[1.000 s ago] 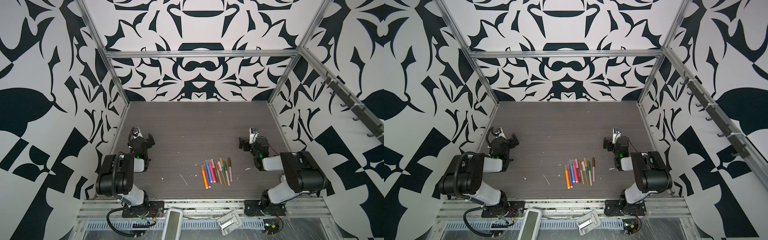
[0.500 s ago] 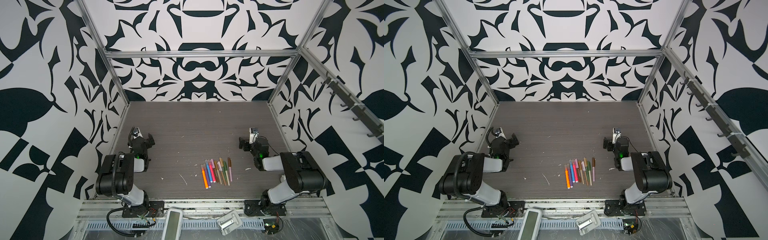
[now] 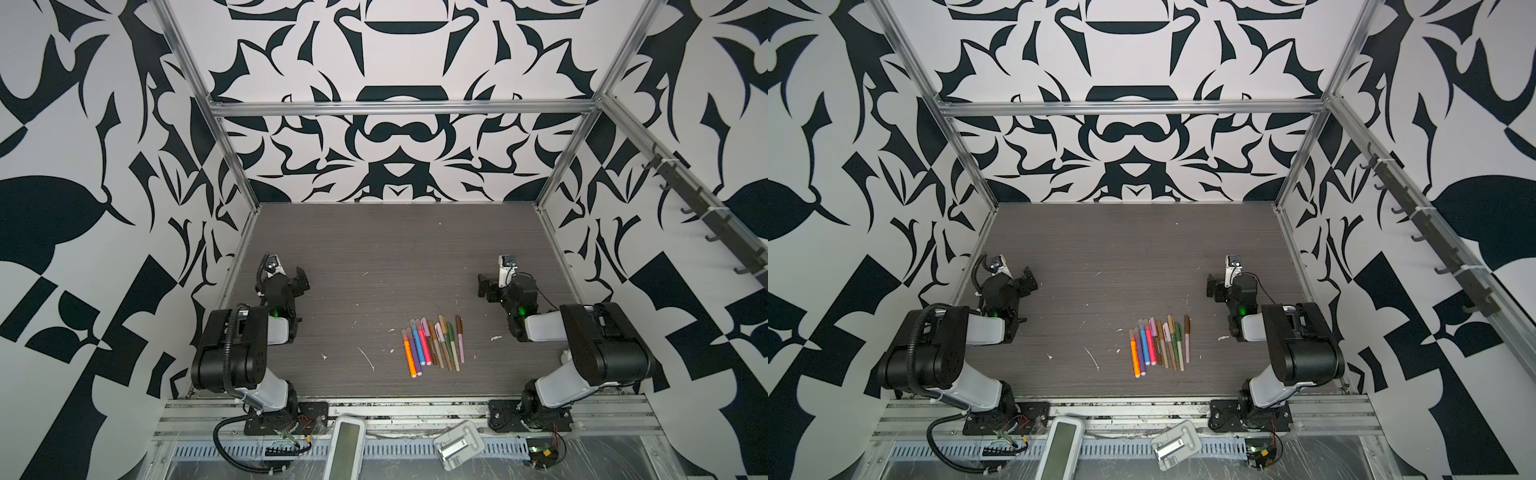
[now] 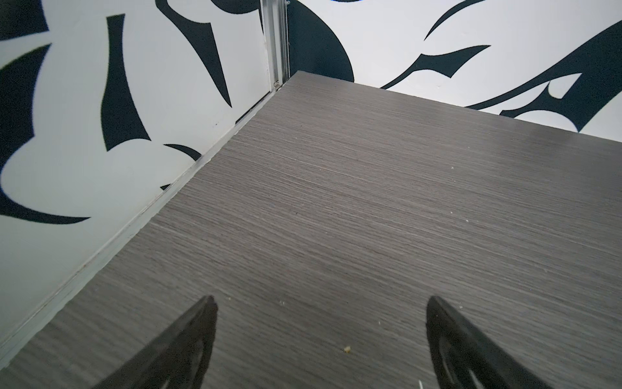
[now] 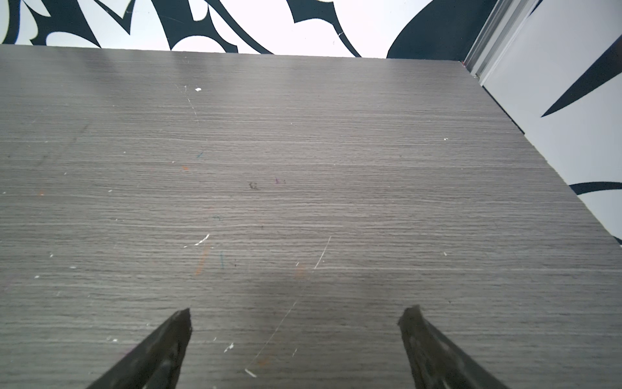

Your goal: Open the pen caps

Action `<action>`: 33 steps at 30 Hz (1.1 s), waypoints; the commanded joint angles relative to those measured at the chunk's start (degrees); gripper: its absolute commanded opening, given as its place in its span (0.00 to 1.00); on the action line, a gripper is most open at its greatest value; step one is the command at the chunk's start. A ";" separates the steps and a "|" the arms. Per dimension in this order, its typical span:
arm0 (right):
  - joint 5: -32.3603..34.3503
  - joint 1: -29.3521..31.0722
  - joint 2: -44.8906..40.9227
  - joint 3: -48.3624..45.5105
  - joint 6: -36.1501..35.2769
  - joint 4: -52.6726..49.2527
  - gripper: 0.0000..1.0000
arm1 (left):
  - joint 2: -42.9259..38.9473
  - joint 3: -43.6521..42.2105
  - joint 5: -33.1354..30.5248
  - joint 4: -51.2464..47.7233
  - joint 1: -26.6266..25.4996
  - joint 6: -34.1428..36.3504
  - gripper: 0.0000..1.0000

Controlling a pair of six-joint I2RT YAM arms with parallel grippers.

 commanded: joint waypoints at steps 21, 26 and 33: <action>22.24 1.91 -24.54 13.74 19.73 -47.96 1.00 | -25.18 8.54 -6.93 -29.40 -18.21 0.92 0.99; 22.00 1.21 -28.30 18.90 30.44 -71.26 1.00 | -30.90 11.36 -13.18 -38.06 -46.33 0.96 0.99; -4.37 1.41 -44.68 7.89 36.20 -71.18 1.00 | -26.02 21.73 -19.22 -62.99 -67.04 -9.12 0.99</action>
